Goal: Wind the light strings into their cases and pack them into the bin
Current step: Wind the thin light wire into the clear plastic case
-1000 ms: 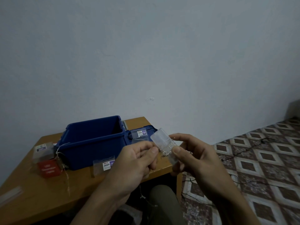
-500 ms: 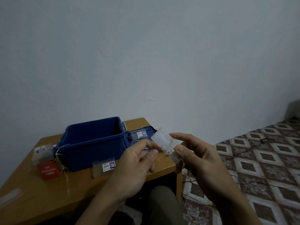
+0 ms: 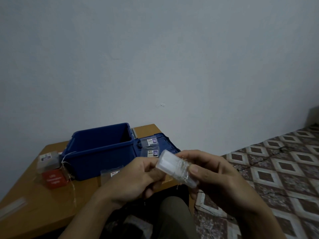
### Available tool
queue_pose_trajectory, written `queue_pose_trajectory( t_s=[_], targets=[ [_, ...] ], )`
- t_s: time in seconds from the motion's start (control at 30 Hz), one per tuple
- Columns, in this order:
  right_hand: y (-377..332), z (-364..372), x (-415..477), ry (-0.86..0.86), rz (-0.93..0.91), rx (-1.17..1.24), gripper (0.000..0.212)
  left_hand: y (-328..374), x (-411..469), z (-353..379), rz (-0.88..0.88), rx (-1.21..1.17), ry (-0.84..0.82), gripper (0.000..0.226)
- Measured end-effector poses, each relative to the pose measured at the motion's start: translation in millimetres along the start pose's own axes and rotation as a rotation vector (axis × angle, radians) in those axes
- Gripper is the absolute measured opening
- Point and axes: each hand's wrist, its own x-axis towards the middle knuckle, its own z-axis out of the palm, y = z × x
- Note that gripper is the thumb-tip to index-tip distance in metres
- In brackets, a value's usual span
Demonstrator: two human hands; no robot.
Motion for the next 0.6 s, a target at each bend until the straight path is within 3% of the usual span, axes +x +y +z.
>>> queue_pose_trajectory(
  t_s=[0.1,0.33,0.6],
  targets=[
    [-1,0,-2,-0.084,0.019,-0.052,0.036,10,1,-8,0.0,-0.029,-0.073,0.037],
    [-13,4,-5,-0.111,0.086,-0.322,0.025,34,4,-17,-0.014,0.133,-0.088,0.04],
    [-14,16,-4,-0.009,0.08,-0.826,0.019,53,6,-5,0.026,0.527,0.108,0.036]
  ],
)
